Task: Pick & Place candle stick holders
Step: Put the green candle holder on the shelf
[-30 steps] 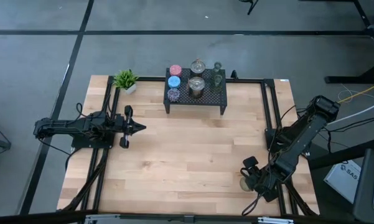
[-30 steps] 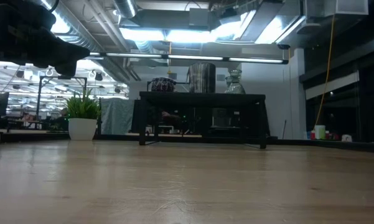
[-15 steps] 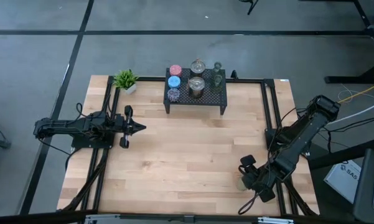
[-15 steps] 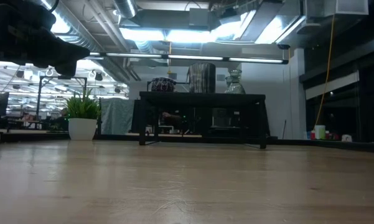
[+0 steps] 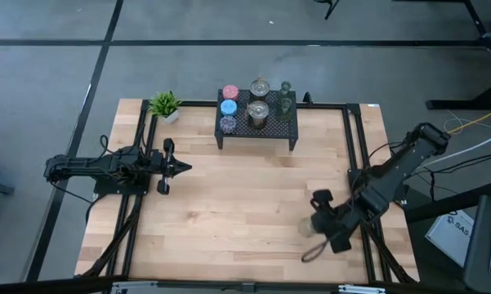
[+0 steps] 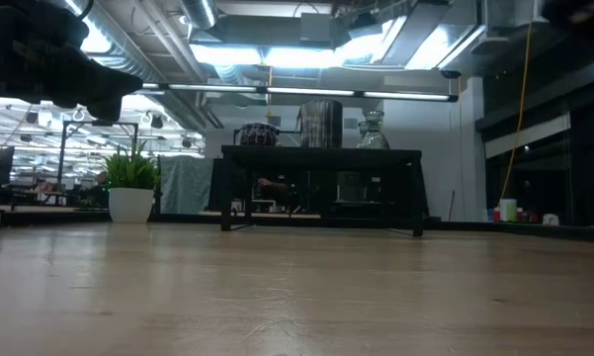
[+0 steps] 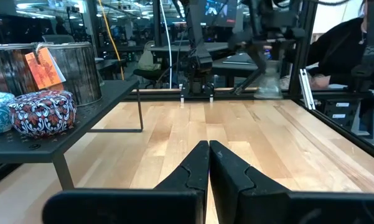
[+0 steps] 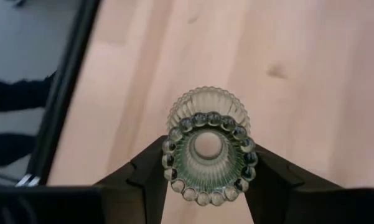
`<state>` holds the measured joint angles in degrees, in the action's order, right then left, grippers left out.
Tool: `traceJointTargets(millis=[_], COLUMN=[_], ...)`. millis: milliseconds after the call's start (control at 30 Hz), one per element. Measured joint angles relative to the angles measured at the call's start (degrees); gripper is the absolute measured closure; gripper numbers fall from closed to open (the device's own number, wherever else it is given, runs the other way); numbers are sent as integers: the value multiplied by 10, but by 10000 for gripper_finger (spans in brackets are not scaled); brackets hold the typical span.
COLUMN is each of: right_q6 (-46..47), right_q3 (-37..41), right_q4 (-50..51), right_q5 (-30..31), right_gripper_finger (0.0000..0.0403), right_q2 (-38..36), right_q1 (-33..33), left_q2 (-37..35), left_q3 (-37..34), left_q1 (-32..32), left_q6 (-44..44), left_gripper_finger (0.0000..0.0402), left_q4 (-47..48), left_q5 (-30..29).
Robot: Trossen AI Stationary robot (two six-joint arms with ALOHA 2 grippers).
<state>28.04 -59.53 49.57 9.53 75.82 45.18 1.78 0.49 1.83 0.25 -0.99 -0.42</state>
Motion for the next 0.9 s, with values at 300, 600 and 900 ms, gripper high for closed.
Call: traceJointTargets(millis=[300,600,900], right_q6=[-15,-49,-60], right_q3=[-66,-134,-200], right_q4=[88,99,131], right_q5=[25,25,25], right_gripper_finger=[231,231,231], right_q2=[-11,-10,15], right_q1=[-124,-270,-434], left_q2=[0,0,0], left_q3=[0,0,0], left_q1=[0,0,0], left_q6=[0,0,0], left_gripper_finger=[396,395,395], left_q4=[0,0,0], left_q5=[0,0,0])
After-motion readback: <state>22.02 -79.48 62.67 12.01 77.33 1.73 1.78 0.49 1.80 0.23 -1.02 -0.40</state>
